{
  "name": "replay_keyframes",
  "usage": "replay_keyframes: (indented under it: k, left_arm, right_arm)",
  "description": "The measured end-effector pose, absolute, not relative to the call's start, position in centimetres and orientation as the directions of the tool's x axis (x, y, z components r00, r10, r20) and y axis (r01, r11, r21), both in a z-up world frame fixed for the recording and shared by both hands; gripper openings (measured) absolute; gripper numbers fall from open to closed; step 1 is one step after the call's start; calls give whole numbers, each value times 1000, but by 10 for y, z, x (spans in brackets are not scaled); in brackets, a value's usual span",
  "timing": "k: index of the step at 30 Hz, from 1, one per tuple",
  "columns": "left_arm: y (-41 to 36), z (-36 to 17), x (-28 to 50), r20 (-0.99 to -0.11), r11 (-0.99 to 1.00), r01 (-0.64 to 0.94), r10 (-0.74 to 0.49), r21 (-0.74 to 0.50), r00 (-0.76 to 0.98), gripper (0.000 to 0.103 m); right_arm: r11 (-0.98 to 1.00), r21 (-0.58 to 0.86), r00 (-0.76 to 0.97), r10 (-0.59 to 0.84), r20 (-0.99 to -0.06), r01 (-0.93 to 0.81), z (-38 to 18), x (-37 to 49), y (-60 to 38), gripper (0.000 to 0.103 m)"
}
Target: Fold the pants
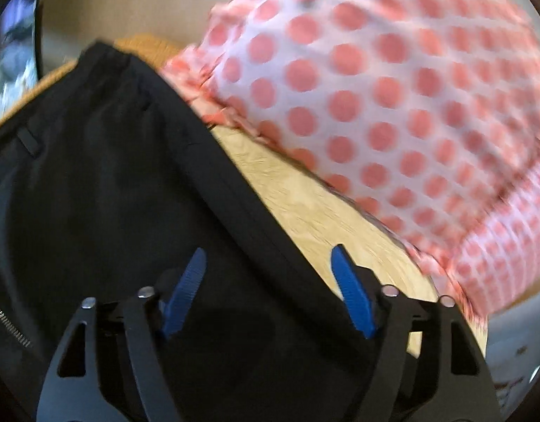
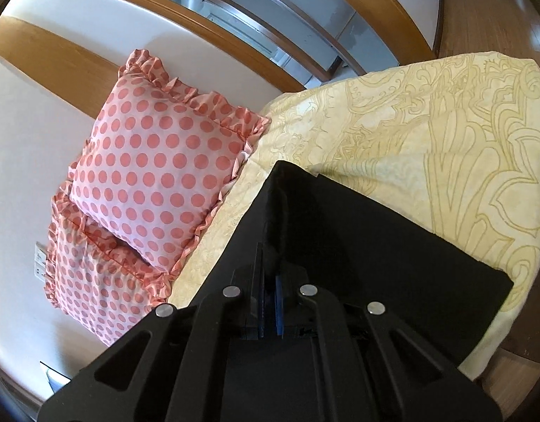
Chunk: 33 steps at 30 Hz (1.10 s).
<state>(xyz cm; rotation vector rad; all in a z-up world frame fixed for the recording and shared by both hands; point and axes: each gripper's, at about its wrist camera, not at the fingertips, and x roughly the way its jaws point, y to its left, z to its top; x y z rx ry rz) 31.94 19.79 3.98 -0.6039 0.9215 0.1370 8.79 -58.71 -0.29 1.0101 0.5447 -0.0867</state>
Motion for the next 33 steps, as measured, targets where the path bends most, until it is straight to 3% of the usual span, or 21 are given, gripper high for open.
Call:
replay_keyframes:
  k: [2, 3, 4, 7, 12, 14, 18, 22, 33]
  left_arm:
    - [209, 30, 330, -790, 796, -400, -154, -455, 593, 40]
    - [218, 28, 331, -785, 775, -419, -155, -473, 600, 14]
    - [224, 27, 328, -774, 754, -423, -174, -503, 609, 8]
    - [237, 44, 288, -696, 714, -385, -200, -585, 689, 6]
    - [241, 94, 155, -543, 771, -239, -159, -590, 825, 6]
    - [238, 103, 104, -522, 790, -231, -128, -568, 844, 6]
    - [218, 70, 8, -556, 817, -318, -3, -480, 831, 7]
    - [209, 25, -35, -624, 783, -403, 25, -473, 781, 7]
    - [200, 5, -62, -619, 779, -401, 21, -482, 785, 9]
  right_arm:
    - [539, 781, 864, 177, -470, 315, -4, 88, -587, 5]
    - [540, 781, 865, 177, -470, 314, -4, 88, -587, 5]
    - [539, 783, 866, 179, -467, 311, -3, 89, -587, 5]
    - [549, 784, 876, 178, -449, 290, 3, 88, -586, 5]
    - [595, 757, 897, 129, -423, 271, 22, 77, -588, 5]
    - [599, 752, 900, 113, -421, 276, 24, 72, -592, 5]
    - [580, 751, 888, 99, -448, 314, 15, 67, -598, 5]
    - [516, 775, 865, 121, -488, 365, -8, 62, -605, 5]
    - [476, 795, 876, 98, -472, 376, -12, 38, -620, 5]
